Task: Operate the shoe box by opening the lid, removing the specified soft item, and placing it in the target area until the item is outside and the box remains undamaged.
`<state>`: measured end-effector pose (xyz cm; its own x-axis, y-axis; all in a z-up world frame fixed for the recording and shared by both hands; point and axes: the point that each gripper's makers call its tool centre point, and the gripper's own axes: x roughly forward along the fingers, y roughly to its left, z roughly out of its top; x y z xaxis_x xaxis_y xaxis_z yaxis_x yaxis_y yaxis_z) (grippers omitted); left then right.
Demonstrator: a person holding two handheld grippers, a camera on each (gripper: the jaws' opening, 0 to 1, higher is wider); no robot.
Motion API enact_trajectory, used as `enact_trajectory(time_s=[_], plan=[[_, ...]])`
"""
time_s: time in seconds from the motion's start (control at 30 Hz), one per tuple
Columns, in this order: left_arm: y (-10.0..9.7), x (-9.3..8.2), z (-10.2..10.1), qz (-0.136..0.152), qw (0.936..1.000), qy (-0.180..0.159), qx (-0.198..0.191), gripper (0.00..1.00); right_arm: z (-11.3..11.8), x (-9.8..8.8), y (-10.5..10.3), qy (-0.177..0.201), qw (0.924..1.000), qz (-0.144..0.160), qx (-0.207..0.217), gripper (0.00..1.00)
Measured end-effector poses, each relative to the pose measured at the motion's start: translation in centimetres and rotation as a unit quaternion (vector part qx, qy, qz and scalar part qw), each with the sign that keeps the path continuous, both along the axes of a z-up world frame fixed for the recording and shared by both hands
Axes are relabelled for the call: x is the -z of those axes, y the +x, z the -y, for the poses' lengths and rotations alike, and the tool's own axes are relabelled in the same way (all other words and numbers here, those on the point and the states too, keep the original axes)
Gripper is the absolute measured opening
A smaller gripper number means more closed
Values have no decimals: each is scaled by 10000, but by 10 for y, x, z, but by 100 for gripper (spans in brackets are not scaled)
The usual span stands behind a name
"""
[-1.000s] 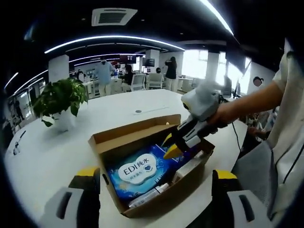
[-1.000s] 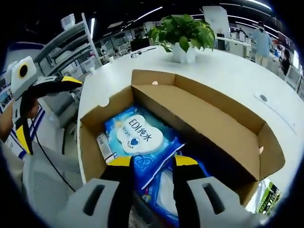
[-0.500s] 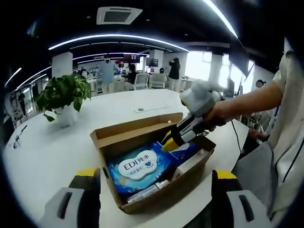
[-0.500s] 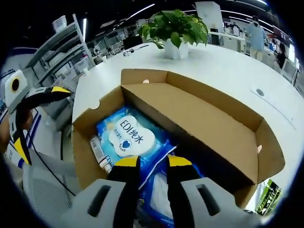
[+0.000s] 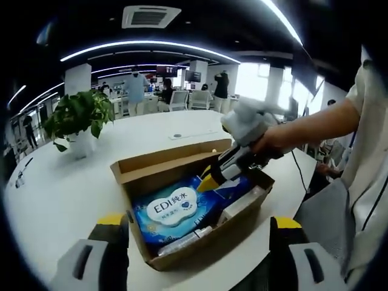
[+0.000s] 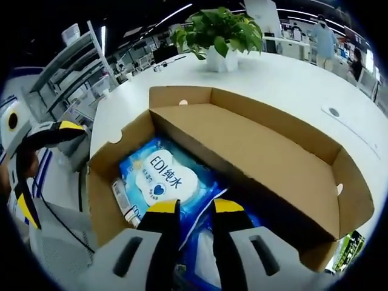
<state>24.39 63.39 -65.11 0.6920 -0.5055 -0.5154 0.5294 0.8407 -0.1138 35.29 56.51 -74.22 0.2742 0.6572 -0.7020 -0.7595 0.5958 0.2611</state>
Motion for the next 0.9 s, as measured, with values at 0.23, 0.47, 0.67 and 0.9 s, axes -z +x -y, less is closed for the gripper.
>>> enact_trajectory(time_s=[0.23,0.47,0.67,0.9], plan=[[-1,1,0,-15,10000,-27,-27,98,0,9,4,-23,9999,-129,93,7],[0,3,-1,-36,10000,-22,-56,97,2,2,3,12,9998,-105,149,1],[5,6,-7,-42,9999,3,-114,95,2,-13,2,127,9996,92,241,0],[15,7,-12,25,9996,183,-209,86,16,-25,1,29,9986,439,298,0]])
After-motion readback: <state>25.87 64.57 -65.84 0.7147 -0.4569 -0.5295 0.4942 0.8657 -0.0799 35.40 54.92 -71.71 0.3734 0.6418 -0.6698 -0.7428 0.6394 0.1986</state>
